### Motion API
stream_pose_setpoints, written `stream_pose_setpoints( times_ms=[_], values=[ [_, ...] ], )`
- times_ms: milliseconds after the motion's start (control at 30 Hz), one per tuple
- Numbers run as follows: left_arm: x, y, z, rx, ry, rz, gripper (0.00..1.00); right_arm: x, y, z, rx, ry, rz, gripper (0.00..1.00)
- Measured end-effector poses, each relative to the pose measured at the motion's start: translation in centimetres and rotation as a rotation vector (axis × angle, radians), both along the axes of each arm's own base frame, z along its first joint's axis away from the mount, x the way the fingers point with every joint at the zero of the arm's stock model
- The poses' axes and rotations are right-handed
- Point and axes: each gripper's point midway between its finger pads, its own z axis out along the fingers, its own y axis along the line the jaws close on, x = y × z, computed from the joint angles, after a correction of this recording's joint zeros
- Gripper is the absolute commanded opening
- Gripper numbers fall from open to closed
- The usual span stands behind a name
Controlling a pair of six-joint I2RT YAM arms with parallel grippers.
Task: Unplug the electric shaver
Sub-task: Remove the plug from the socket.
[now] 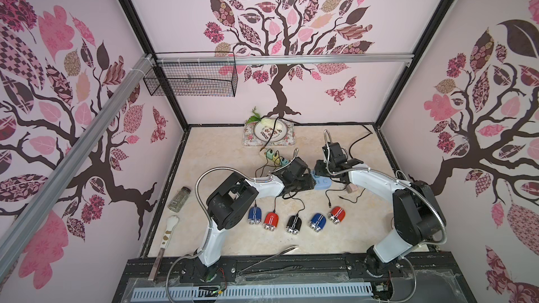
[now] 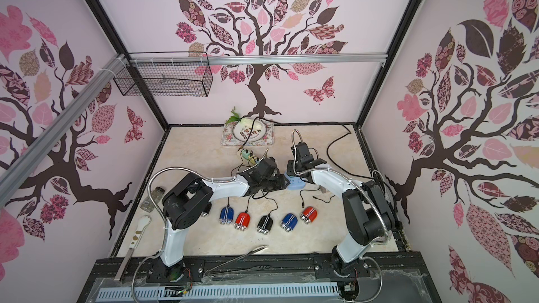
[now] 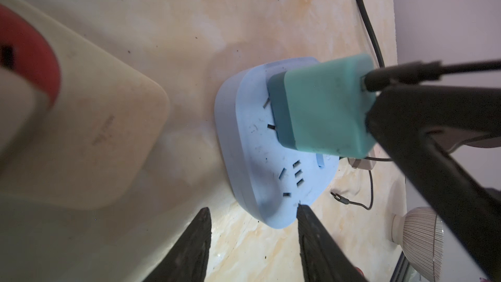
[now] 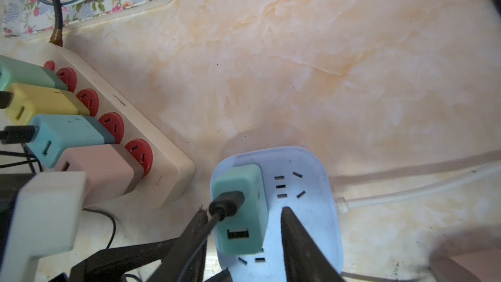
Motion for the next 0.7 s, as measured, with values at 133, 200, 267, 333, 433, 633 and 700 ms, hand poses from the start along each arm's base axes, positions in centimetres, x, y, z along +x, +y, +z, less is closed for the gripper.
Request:
stream_pose_setpoints(
  times_ms=[133, 200, 267, 333, 433, 633, 700],
  values=[
    [0.4, -0.2, 0.2, -0.027, 0.004, 0.012, 0.53, 0.4, -0.1, -0.3, -0.022, 0.009, 0.001, 0.45],
    [0.5, -0.2, 0.0, -0.032, 0.007, 0.015, 0.52, 0.6, 0.0, -0.3, -0.029, 0.011, 0.003, 0.45],
    [0.4, -0.2, -0.1, -0.035, 0.017, 0.018, 0.5, 0.9, 0.1, -0.2, -0.032, 0.007, 0.009, 0.44],
    [0.4, -0.3, -0.1, -0.042, 0.021, 0.017, 0.49, 1.0, 0.2, -0.2, -0.035, 0.007, 0.014, 0.43],
    [0.3, -0.4, -0.2, -0.047, 0.03, 0.013, 0.48, 1.0, 0.3, -0.4, -0.039, 0.011, 0.019, 0.43],
    [0.2, -0.8, -1.3, -0.056, 0.049, 0.004, 0.42, 1.0, 0.9, -0.9, -0.058, 0.022, 0.04, 0.41],
    [0.3, -1.0, -1.3, -0.067, 0.048, 0.005, 0.4, 0.9, 1.0, -1.2, -0.066, 0.029, 0.044, 0.41]
  ],
)
